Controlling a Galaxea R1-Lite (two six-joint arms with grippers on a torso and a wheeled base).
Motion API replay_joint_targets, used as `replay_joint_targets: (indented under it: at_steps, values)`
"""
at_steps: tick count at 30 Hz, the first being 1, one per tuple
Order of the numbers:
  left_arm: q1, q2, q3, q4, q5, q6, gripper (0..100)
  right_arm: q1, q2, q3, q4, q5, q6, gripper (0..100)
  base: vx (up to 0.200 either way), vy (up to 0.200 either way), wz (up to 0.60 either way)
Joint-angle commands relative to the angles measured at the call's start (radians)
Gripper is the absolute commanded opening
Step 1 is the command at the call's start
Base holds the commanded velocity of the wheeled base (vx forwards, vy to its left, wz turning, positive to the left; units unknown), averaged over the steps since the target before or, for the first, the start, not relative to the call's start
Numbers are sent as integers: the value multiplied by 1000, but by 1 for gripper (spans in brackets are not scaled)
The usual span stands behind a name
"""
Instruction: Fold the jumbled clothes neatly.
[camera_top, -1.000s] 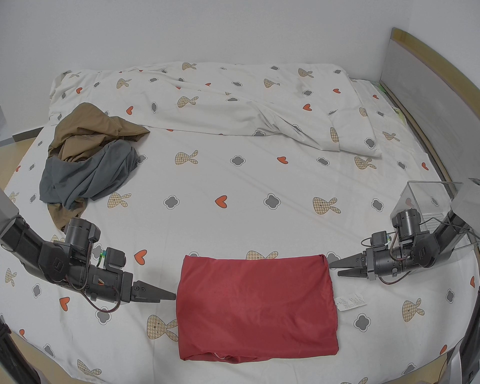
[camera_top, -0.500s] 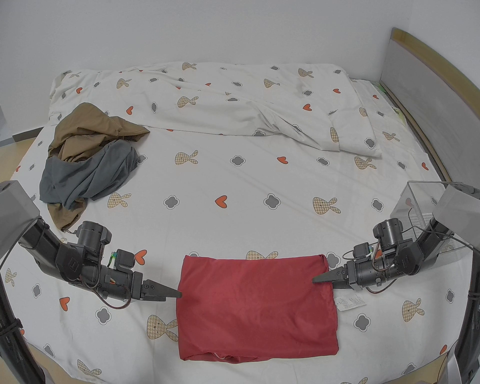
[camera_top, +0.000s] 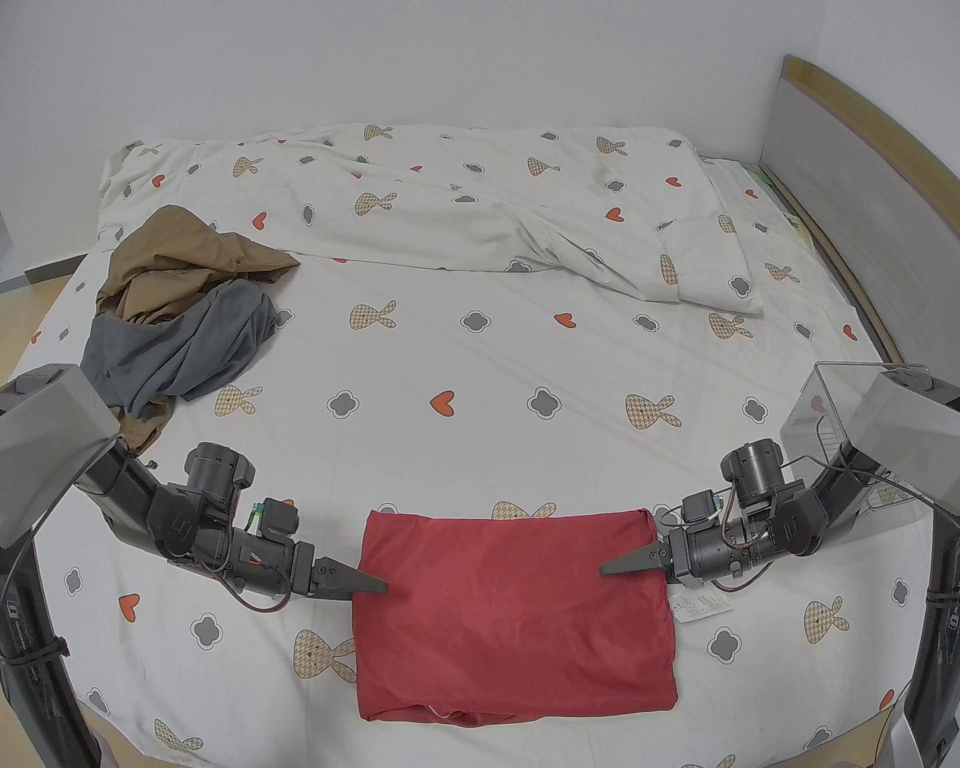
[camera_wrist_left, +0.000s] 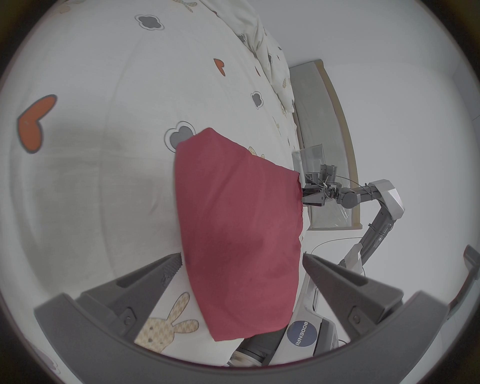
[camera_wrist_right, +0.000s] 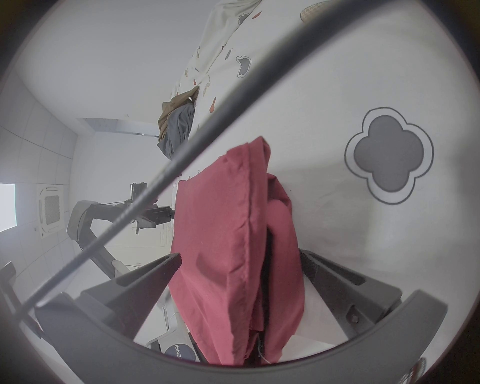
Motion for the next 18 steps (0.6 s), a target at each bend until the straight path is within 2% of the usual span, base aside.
replay_joint_targets:
  at_steps: [1, 7, 14, 18]
  values:
    - [-28, 42, -28, -1, 0, -2, 100, 22, 2, 13, 1, 4, 1, 100, 0, 0, 0]
    - [-48, 67, -42, -4, 0, -2, 100, 47, 2, 16, -2, 4, 3, 100, 0, 0, 0]
    - [-16, 59, -45, -2, 0, -1, 100, 55, 3, 26, -10, 6, -11, 100, 0, 0, 0]
    - [-23, 74, -60, -4, 0, -2, 100, 67, 2, 18, -11, 6, -8, 100, 0, 0, 0]
